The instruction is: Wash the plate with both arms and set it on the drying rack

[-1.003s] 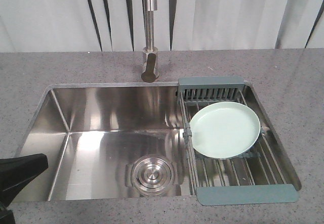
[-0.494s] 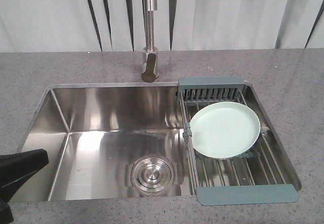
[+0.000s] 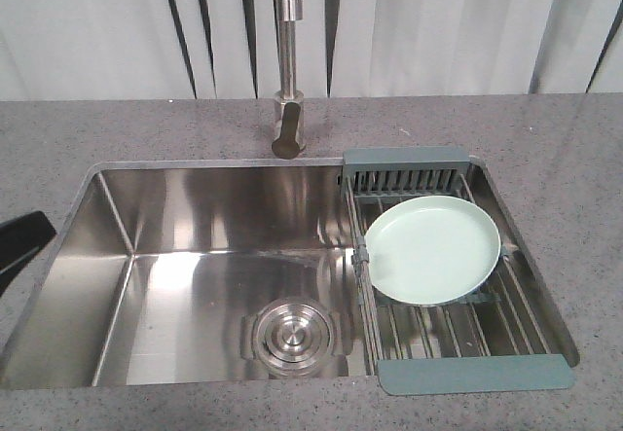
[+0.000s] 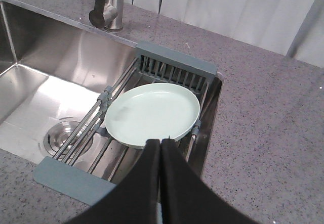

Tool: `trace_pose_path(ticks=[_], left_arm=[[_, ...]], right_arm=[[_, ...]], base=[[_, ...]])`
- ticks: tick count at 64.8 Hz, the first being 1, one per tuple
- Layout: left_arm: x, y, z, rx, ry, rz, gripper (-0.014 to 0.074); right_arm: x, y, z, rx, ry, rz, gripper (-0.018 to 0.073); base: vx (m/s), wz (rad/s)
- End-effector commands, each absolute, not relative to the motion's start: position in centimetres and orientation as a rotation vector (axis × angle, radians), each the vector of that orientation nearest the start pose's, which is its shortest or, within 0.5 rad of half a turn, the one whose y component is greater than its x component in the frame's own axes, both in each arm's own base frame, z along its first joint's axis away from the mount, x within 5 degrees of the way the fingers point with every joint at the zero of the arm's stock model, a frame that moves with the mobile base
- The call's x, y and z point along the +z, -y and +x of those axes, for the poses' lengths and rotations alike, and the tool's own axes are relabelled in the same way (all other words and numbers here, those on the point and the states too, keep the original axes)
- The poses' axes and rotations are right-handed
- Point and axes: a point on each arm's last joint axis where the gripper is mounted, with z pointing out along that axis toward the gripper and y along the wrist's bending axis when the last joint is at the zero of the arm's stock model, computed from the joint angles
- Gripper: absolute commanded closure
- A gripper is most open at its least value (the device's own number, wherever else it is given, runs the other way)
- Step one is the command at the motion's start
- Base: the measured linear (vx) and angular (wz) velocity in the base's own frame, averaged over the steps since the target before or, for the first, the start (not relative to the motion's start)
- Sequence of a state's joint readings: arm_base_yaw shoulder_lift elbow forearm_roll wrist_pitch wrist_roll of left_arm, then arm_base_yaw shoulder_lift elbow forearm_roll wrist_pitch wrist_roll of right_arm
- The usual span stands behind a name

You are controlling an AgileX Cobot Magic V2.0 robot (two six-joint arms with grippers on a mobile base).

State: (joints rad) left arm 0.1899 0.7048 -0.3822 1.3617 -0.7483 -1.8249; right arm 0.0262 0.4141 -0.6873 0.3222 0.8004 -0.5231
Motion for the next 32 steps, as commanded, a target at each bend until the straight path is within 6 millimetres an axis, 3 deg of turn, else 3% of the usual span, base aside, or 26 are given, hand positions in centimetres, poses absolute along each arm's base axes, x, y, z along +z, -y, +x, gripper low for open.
trace_pose_path(ticks=[1, 10, 21, 32], left_arm=[[30.4, 2.5, 14.1, -0.734, -1.567, -0.088, 0.0603], [28.5, 0.4, 13.8, -0.458, -1.527, -0.211, 0.0603], [25.6, -1.5, 11.4, -0.171, -1.635, -0.387, 0.0603], [23.6, -1.7, 8.8, -0.058, -1.687, -0.401, 0.0603]], right_arm=[[35.8, -2.1, 6.7, 0.035, -1.849, -0.425, 0.0566], [35.8, -2.1, 6.7, 0.035, -1.849, -0.425, 0.0566], [35.8, -2.1, 6.7, 0.035, -1.849, -0.425, 0.0566], [35.8, -2.1, 6.7, 0.035, -1.849, -0.425, 0.0566]], base=[[0.00, 0.00], [0.00, 0.00], [0.00, 0.00], [0.00, 0.00]])
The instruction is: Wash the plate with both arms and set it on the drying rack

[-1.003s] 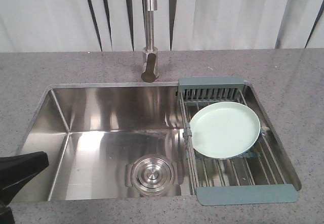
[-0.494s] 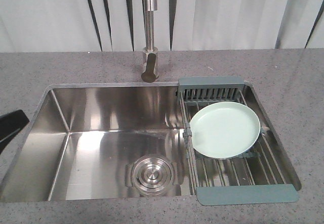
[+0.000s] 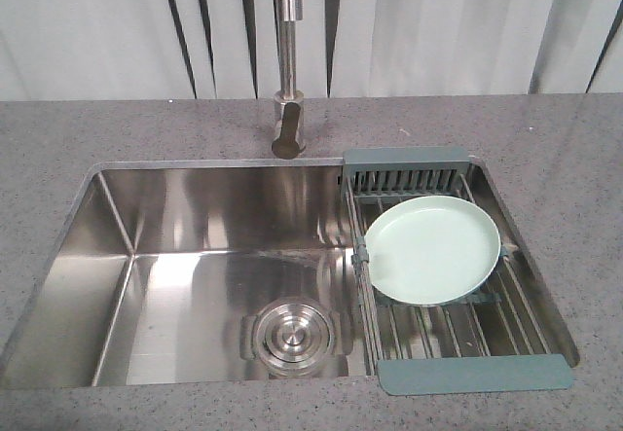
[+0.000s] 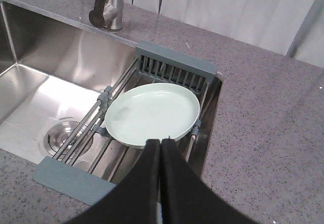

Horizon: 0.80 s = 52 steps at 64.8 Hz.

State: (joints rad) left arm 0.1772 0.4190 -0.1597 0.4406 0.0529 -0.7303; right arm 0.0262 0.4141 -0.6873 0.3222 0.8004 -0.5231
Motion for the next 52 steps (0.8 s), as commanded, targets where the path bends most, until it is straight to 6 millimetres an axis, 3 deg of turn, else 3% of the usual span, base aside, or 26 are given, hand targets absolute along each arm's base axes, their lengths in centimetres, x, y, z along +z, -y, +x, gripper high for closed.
trace_pose_path(ticks=[1, 16, 25, 37, 52], left_arm=[[23.4, -1.7, 8.5, -0.059, -1.675, -0.398, 0.0603], [19.1, -1.0, 6.2, -0.114, -1.553, -0.381, 0.0603], [18.8, -1.2, 5.5, -0.061, -1.552, -0.382, 0.0603], [18.4, -1.4, 5.5, 0.085, -1.634, -0.254, 0.0603], [18.4, -0.8, 5.6, 0.099, -1.648, -0.067, 0.0603]], right_arm=[[35.8, -2.1, 6.7, 0.035, -1.849, -0.425, 0.0566], [35.8, -2.1, 6.7, 0.035, -1.849, -0.425, 0.0566], [35.8, -2.1, 6.7, 0.035, -1.849, -0.425, 0.0566], [35.7, -2.1, 6.7, 0.036, -1.853, -0.427, 0.0566], [35.7, -2.1, 6.7, 0.036, -1.853, -0.427, 0.0566]], base=[[0.00, 0.00], [0.00, 0.00], [0.00, 0.00], [0.00, 0.00], [0.00, 0.00]])
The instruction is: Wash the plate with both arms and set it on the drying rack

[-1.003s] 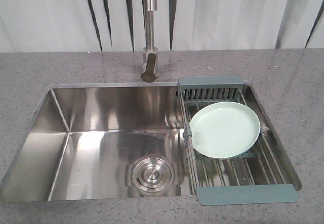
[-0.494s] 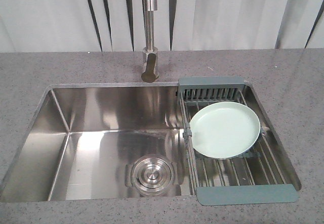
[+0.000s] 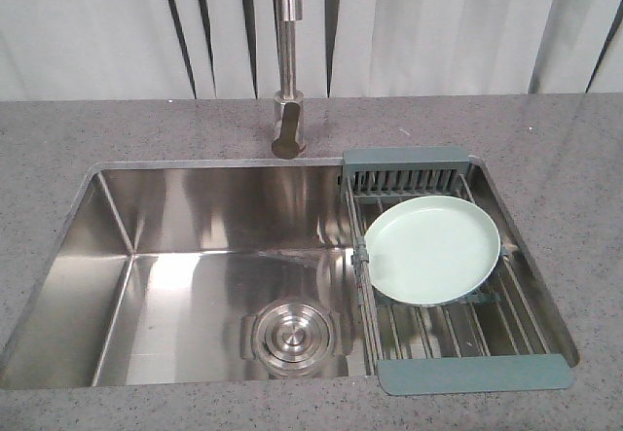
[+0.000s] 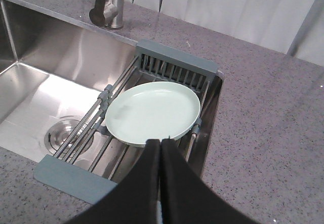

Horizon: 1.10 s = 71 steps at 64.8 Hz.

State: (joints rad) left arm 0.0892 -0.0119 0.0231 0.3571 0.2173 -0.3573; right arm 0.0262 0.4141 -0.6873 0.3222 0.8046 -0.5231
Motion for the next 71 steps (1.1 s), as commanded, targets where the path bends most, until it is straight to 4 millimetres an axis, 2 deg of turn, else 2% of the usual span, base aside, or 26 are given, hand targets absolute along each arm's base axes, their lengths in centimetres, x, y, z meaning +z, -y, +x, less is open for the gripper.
trace_pose_path(ticks=[1, 19, 30, 71], left_arm=[[18.4, -0.7, 5.6, 0.095, -1.648, -0.061, 0.0603], [19.4, -0.3, 5.6, 0.035, -1.533, -0.045, 0.0603], [19.3, -0.3, 5.7, 0.099, -1.548, 0.020, 0.0603], [19.4, -0.3, 5.6, 0.095, -1.542, 0.017, 0.0603]], right_arm=[[35.7, -2.1, 6.7, 0.036, -1.853, -0.427, 0.0566], [35.7, -2.1, 6.7, 0.036, -1.853, -0.427, 0.0566], [35.7, -2.1, 6.7, 0.036, -1.853, -0.427, 0.0566], [35.7, -2.1, 6.7, 0.037, -1.854, -0.428, 0.0566]], base=[[0.00, 0.00], [0.00, 0.00], [0.00, 0.00], [0.00, 0.00]])
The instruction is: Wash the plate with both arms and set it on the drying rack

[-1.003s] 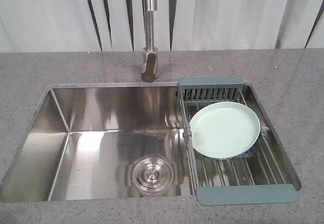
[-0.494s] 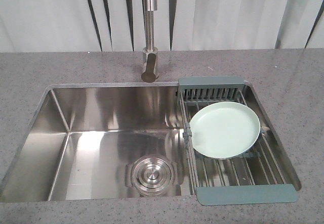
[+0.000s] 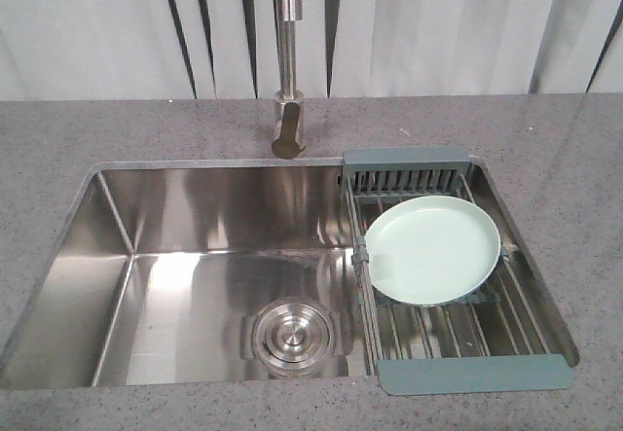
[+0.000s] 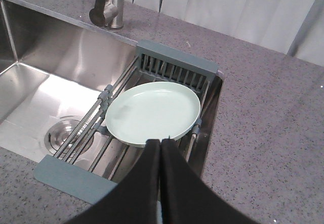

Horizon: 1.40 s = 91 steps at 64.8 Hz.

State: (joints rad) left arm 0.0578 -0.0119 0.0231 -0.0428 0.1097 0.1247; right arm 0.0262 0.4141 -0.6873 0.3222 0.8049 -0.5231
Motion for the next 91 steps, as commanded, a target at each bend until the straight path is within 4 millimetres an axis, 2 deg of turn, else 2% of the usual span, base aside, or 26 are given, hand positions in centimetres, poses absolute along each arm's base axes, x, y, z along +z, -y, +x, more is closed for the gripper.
trace_pose_path(ticks=[1, 40, 49, 55, 60, 67, 74, 84, 91], left_arm=[[19.4, -0.3, 5.6, 0.095, -1.542, 0.017, 0.0603], [19.4, -0.3, 5.6, 0.096, -1.542, 0.017, 0.0603], [19.4, -0.3, 5.6, 0.096, -1.542, 0.017, 0.0603], [19.4, -0.3, 5.6, 0.096, -1.542, 0.017, 0.0603], [19.4, -0.3, 5.6, 0.096, -1.542, 0.017, 0.0603], [19.4, -0.3, 5.6, 0.096, -1.542, 0.017, 0.0603], [19.4, -0.3, 5.6, 0.096, -1.542, 0.017, 0.0603], [19.4, -0.3, 5.6, 0.096, -1.542, 0.017, 0.0603], [19.4, -0.3, 5.6, 0.096, -1.542, 0.017, 0.0603]], right_arm=[[35.7, -2.1, 6.7, 0.037, -1.854, -0.428, 0.0566], [35.7, -2.1, 6.7, 0.034, -1.854, -0.429, 0.0566], [35.4, -1.7, 6.5, -0.037, -1.835, -0.434, 0.0566], [33.5, -1.5, 6.7, -0.046, -1.776, -0.386, 0.0566], [31.1, -1.3, 7.0, -0.032, -1.709, -0.301, 0.0566], [27.5, -1.0, 6.9, 0.028, -1.701, -0.171, 0.0566], [24.9, -0.7, 6.4, 0.065, -1.719, -0.081, 0.0566], [22.3, -0.3, 5.9, 0.063, -1.734, -0.015, 0.0566], [21.2, -0.2, 5.7, 0.071, -1.705, 0.026, 0.0566]], base=[[0.00, 0.00], [0.00, 0.00], [0.00, 0.00], [0.00, 0.00], [0.00, 0.00], [0.00, 0.00], [0.00, 0.00], [0.00, 0.00], [0.00, 0.00]])
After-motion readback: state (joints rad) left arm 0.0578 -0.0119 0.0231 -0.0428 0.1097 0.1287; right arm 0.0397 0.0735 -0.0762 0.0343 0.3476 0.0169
